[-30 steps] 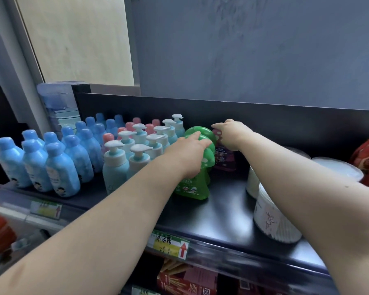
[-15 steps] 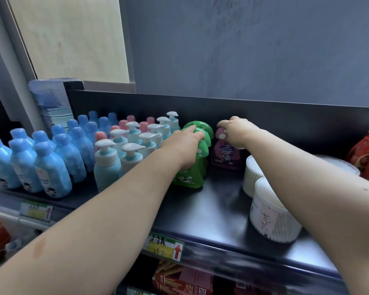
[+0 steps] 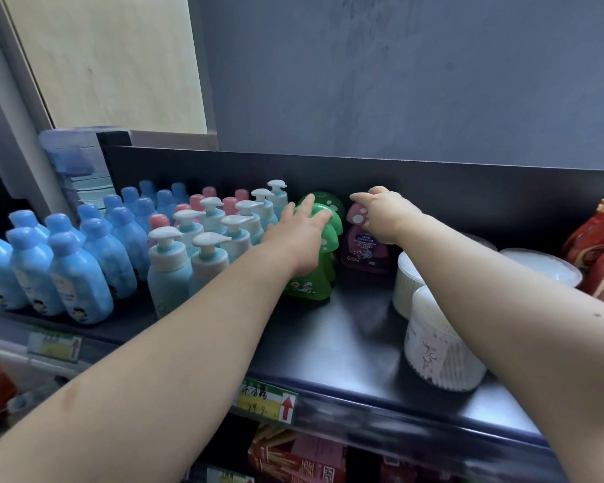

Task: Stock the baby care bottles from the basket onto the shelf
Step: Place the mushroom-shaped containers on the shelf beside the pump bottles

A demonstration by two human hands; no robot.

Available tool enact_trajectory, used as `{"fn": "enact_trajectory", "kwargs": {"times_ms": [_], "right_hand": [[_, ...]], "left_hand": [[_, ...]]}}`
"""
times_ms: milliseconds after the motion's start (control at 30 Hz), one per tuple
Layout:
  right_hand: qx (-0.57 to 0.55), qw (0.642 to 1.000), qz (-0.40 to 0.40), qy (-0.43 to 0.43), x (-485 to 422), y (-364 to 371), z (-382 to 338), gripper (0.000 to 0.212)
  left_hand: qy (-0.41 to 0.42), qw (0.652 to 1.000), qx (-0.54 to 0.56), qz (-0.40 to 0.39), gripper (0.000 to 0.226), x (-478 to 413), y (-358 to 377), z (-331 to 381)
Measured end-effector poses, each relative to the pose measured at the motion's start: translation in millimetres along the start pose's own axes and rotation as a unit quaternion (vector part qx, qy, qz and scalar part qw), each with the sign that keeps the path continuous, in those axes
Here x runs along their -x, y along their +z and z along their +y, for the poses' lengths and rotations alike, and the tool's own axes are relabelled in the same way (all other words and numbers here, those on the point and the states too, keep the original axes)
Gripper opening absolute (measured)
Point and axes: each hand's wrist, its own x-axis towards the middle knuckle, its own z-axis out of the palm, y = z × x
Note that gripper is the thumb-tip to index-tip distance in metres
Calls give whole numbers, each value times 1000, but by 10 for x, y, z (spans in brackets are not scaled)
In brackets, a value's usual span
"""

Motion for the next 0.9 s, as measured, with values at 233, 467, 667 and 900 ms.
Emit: {"fn": "enact_trajectory", "kwargs": {"times_ms": [233,467,667,900], "right_hand": [[-16,997,63,-28,247,-183,-240,56],[-78,990,103,-60,703,-367,-717,51],[-106,983,124,-78,1198,-403,-1228,49],[-85,983,130,-98,1736,-436,-2027,52]], "left_hand": [[-4,1000,2,17,81,263,-86,85],[20,999,30,34,77,854,-261,94],[51,995,66,56,55,1573,-386,-201],[58,992,47,101,65,2420,-503,-939]]}}
